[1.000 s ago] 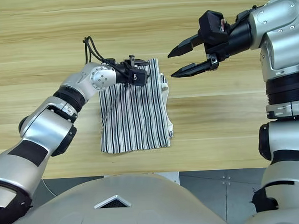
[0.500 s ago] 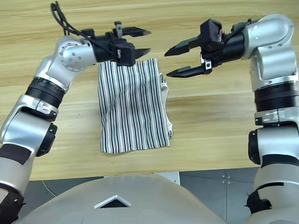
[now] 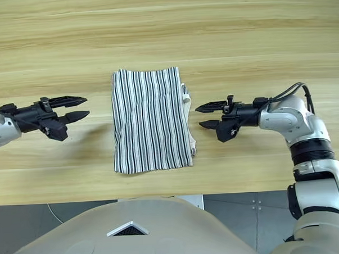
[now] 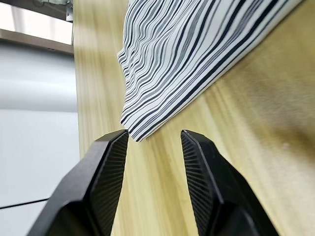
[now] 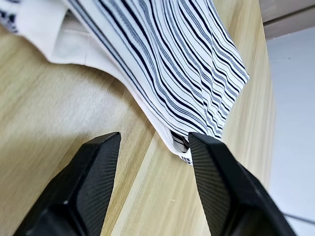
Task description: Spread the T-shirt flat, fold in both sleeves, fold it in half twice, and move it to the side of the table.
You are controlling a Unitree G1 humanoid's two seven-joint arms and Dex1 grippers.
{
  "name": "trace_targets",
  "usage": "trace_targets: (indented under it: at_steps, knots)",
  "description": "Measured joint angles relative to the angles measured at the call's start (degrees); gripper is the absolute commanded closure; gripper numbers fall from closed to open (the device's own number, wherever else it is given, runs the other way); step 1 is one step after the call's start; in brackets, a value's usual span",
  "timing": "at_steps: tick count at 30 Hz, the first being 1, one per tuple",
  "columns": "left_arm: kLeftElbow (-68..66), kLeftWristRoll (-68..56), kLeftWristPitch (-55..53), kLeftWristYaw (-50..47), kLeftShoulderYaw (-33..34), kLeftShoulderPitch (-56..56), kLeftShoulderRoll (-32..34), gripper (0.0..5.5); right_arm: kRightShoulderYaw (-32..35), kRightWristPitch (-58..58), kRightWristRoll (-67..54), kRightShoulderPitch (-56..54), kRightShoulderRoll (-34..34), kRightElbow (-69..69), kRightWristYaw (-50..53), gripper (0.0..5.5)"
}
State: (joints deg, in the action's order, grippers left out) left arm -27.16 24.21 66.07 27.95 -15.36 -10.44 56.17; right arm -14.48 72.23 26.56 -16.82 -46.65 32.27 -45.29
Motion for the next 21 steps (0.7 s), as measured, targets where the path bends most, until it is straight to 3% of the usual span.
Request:
trace_targets:
  at_steps: [7,21]
  knots:
    - [-0.6,8.8,4.8,-3.3,-2.7,5.2,-1.8,3.51,-1.3,7.7,13.9,-1.7,-1.3,0.5,9.5,2.95]
    - [-3.4,7.3,7.6,-7.1,-8.2,5.7,-6.9,3.51,-8.2,8.2,16.1,-0.8,-1.5,-1.2,18.3,2.95]
